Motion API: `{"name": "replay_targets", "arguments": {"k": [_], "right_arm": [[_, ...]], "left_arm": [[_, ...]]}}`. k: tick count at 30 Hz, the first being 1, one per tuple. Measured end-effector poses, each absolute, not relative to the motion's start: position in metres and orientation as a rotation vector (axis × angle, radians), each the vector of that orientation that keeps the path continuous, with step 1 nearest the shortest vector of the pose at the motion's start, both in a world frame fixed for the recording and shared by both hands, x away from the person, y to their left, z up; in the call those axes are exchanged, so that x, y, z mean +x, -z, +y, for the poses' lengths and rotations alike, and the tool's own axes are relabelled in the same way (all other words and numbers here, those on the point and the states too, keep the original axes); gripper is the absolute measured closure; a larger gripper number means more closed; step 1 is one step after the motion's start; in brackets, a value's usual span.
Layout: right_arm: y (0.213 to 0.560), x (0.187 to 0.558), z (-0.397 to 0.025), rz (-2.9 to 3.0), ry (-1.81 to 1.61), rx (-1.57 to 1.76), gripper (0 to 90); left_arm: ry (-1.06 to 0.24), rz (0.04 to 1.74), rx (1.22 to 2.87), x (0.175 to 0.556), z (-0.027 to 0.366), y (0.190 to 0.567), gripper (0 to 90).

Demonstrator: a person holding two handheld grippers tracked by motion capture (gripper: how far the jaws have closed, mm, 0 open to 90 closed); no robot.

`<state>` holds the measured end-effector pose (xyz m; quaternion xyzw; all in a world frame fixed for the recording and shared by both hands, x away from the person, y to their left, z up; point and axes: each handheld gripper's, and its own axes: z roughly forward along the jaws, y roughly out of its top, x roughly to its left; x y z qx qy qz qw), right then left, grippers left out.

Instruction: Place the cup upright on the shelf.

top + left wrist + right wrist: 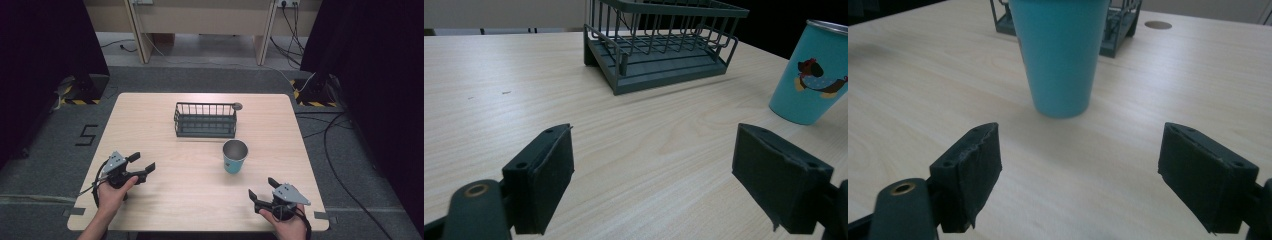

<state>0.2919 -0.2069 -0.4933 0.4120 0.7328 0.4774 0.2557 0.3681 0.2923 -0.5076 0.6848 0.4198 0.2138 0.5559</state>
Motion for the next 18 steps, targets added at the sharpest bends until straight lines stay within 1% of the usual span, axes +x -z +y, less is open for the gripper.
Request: {"name": "replay_targets", "arguments": {"k": [5, 18], "right_arm": [[0.490, 0.312, -0.196, 1.992, -1.315, 1.097, 16.0], [0.490, 0.343, -0.178, 2.012, -1.315, 1.078, 15.7]], "left_arm": [[-0.502, 0.993, 1.619, 0.369, 0.292, 0.508, 16.2], [-0.504, 0.991, 1.620, 0.369, 0.292, 0.508, 15.9]]}}
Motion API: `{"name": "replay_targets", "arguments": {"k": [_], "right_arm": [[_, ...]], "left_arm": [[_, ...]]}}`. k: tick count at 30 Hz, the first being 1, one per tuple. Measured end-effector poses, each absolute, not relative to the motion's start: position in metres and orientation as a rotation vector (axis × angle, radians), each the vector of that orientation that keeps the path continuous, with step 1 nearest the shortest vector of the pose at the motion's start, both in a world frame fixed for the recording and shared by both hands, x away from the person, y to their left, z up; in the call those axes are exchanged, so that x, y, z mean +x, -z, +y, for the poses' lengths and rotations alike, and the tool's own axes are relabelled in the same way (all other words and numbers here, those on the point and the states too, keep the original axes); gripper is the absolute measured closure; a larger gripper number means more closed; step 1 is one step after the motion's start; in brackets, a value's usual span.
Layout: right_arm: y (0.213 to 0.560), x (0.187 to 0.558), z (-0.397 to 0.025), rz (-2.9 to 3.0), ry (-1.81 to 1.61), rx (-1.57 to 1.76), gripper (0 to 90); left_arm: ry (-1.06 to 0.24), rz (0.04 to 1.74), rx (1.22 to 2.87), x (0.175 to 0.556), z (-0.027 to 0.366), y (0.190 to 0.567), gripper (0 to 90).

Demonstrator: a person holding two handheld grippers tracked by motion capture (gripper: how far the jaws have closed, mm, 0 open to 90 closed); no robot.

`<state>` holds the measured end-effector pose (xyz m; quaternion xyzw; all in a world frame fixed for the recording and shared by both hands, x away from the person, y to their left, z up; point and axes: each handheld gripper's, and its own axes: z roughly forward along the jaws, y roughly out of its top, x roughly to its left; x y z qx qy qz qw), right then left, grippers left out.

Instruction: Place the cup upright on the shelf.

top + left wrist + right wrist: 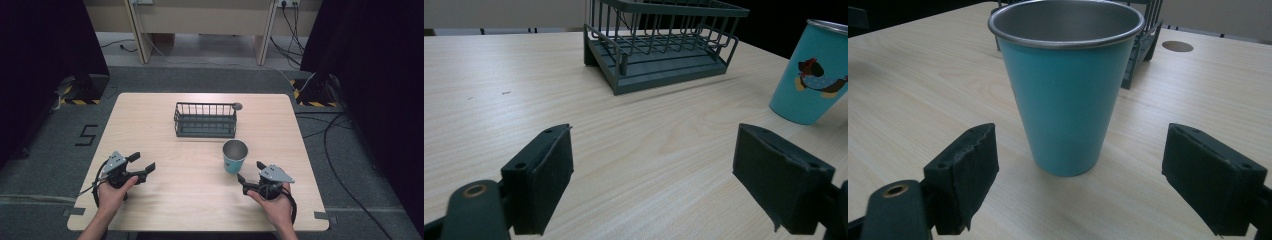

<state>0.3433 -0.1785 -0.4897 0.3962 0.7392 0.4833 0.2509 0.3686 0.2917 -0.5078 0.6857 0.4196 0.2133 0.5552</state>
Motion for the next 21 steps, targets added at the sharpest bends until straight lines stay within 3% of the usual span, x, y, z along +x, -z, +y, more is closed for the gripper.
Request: {"name": "replay_targets", "arguments": {"k": [21], "right_arm": [[0.496, 0.380, -0.147, 2.028, -1.323, 1.054, 14.9]], "left_arm": [[-0.498, 0.992, 1.623, 0.369, 0.291, 0.508, 15.9]]}}
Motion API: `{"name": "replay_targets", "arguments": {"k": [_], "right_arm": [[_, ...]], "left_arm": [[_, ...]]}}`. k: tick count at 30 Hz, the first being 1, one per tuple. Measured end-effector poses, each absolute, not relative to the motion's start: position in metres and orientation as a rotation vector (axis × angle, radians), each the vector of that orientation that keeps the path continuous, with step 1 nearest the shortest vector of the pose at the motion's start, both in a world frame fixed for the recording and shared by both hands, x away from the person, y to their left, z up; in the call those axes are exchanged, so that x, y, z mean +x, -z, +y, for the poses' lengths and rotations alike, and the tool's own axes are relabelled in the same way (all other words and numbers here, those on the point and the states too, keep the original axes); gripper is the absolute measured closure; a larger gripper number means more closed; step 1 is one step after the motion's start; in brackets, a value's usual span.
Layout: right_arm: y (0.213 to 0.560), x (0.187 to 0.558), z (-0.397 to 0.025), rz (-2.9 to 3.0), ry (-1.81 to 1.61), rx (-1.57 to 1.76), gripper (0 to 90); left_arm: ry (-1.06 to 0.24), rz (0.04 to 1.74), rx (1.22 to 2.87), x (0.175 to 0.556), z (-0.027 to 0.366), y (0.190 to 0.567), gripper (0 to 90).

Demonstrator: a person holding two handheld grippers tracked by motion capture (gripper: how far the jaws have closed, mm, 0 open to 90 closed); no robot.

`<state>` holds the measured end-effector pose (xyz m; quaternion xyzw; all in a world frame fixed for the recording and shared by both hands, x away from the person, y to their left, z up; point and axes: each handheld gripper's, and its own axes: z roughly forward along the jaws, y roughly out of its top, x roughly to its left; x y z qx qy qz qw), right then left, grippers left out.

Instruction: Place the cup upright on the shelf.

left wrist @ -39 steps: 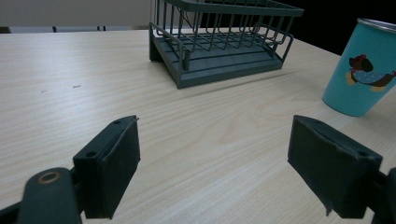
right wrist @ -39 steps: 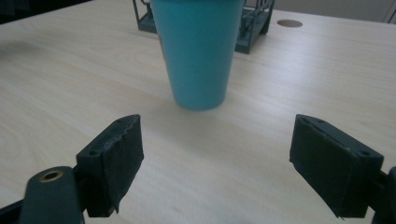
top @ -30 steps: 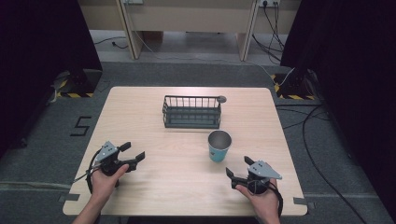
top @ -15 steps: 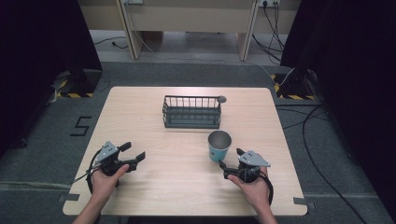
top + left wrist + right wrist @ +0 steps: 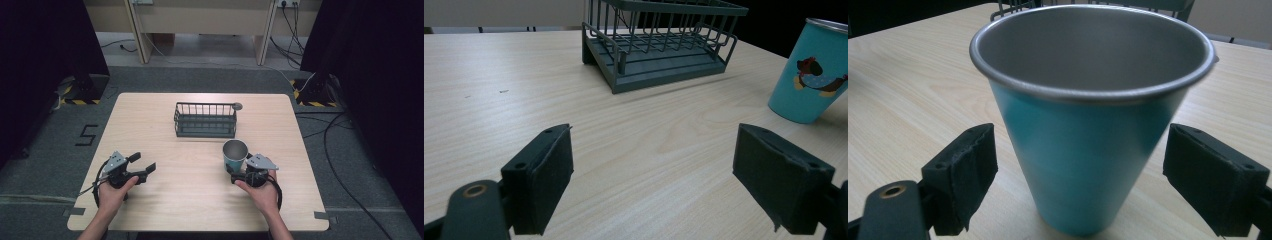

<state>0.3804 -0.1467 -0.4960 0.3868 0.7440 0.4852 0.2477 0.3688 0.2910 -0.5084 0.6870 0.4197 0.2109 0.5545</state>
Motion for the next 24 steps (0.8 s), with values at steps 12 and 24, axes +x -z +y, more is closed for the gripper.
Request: {"name": "replay_targets", "arguments": {"k": [12, 24], "right_arm": [[0.496, 0.394, -0.139, 2.027, -1.320, 1.052, 15.0], [0.496, 0.399, -0.129, 2.036, -1.324, 1.044, 17.3]], "left_arm": [[-0.497, 0.989, 1.627, 0.369, 0.290, 0.509, 15.9], [-0.495, 0.989, 1.626, 0.369, 0.291, 0.509, 16.0]]}}
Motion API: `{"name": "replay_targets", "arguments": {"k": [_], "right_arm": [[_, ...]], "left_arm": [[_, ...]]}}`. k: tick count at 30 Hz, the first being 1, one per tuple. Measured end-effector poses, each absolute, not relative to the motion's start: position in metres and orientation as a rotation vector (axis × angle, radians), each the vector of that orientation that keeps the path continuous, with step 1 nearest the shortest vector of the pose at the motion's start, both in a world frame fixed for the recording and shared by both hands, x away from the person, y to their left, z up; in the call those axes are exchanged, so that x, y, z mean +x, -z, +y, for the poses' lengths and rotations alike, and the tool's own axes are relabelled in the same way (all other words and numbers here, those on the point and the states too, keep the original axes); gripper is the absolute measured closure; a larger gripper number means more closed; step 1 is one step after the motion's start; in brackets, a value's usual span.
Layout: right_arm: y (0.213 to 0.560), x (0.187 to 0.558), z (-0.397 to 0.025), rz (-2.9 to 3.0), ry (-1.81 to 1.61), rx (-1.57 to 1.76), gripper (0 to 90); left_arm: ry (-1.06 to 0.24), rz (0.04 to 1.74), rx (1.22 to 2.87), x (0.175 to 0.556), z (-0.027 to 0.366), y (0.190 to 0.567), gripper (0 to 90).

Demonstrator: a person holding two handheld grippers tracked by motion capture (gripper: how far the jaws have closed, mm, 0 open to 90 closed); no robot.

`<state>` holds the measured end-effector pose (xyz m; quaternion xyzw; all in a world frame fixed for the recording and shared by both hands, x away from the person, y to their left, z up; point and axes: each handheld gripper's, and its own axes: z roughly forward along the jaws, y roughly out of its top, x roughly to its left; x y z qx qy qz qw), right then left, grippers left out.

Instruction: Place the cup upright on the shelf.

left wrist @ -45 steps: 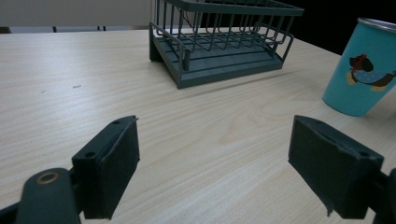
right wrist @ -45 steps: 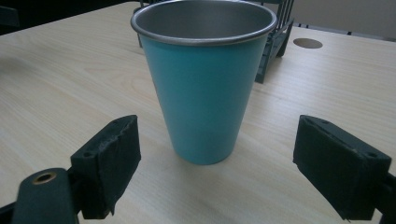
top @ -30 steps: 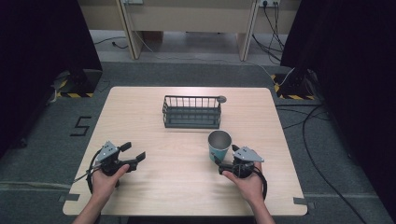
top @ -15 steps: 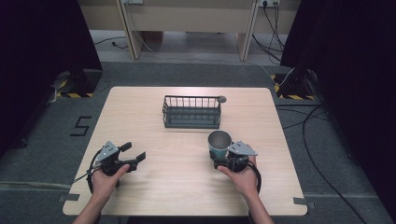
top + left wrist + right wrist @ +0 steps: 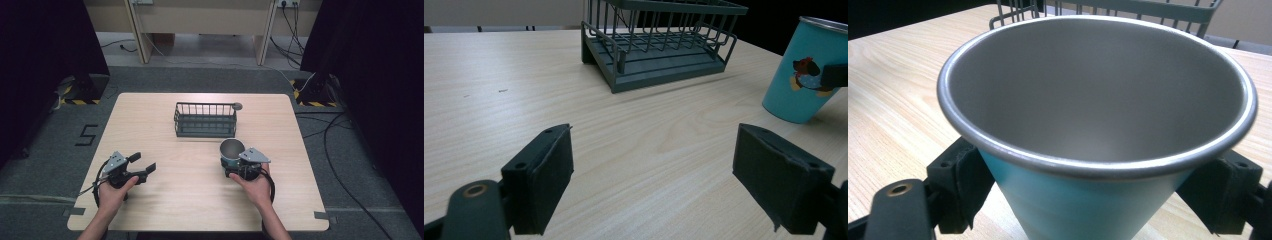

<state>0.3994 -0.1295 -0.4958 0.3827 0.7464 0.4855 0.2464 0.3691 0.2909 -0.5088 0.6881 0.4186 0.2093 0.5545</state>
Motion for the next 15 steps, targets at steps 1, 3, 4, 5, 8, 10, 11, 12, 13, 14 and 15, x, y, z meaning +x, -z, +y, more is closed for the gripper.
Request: {"name": "replay_targets", "arguments": {"k": [1, 3, 4, 5, 8, 10, 11, 12, 13, 14, 15], "right_arm": [[0.4962, 0.3996, -0.1275, 2.036, -1.330, 1.042, 17.4], [0.4966, 0.3999, -0.1264, 2.032, -1.337, 1.040, 17.4], [0.4969, 0.4000, -0.1248, 2.032, -1.340, 1.042, 17.5], [0.4969, 0.4000, -0.1248, 2.032, -1.340, 1.042, 17.5], [0.4971, 0.4007, -0.1222, 2.031, -1.349, 1.041, 17.6], [0.4974, 0.4010, -0.1217, 2.029, -1.356, 1.039, 17.6], [0.4975, 0.4009, -0.1212, 2.029, -1.359, 1.039, 17.6], [0.4979, 0.4010, -0.1205, 2.025, -1.363, 1.038, 17.7], [0.4981, 0.4007, -0.1194, 2.023, -1.370, 1.044, 17.7], [0.4981, 0.4007, -0.1194, 2.023, -1.370, 1.044, 17.7], [0.4984, 0.4007, -0.1186, 2.021, -1.381, 1.047, 17.7]], "left_arm": [[-0.495, 0.989, 1.626, 0.3691, 0.2909, 0.5088, 16.0], [-0.495, 0.988, 1.625, 0.3690, 0.2910, 0.5086, 16.0], [-0.495, 0.988, 1.624, 0.3689, 0.2912, 0.5084, 16.0], [-0.495, 0.988, 1.624, 0.3689, 0.2912, 0.5084, 16.0], [-0.496, 0.989, 1.623, 0.3690, 0.2914, 0.5084, 16.0], [-0.496, 0.989, 1.623, 0.3690, 0.2915, 0.5084, 16.0], [-0.496, 0.989, 1.623, 0.3689, 0.2915, 0.5083, 16.0], [-0.496, 0.989, 1.622, 0.3689, 0.2915, 0.5083, 16.0], [-0.496, 0.988, 1.622, 0.3689, 0.2914, 0.5082, 16.0], [-0.497, 0.988, 1.623, 0.3689, 0.2914, 0.5082, 16.0], [-0.497, 0.989, 1.622, 0.3689, 0.2914, 0.5082, 16.0]]}}
